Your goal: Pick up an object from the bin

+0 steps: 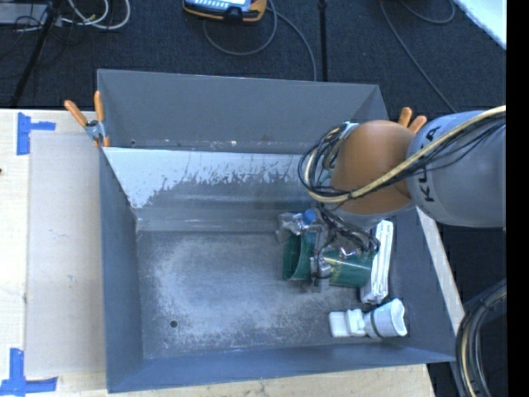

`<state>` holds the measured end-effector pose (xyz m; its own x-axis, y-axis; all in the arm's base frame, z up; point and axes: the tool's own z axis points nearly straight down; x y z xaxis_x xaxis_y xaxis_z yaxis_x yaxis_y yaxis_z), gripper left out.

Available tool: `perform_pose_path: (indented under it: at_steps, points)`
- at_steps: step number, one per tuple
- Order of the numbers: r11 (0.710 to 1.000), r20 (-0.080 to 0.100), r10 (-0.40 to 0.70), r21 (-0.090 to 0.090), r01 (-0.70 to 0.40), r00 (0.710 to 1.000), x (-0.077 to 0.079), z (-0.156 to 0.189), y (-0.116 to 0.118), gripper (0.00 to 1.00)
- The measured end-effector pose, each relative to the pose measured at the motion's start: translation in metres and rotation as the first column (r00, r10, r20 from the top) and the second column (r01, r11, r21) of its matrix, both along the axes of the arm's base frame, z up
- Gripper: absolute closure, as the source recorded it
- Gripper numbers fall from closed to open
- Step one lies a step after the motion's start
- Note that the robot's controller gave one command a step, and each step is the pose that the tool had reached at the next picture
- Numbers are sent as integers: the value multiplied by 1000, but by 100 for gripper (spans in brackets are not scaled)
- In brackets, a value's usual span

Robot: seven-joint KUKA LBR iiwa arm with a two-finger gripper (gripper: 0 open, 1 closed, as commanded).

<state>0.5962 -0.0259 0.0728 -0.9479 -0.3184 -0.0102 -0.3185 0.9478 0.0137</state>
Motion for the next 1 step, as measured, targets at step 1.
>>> perform_pose_path:
  at_steps: [1]
  points:
    - [998,-1,-68,6,68,998,16,0,-23,100]
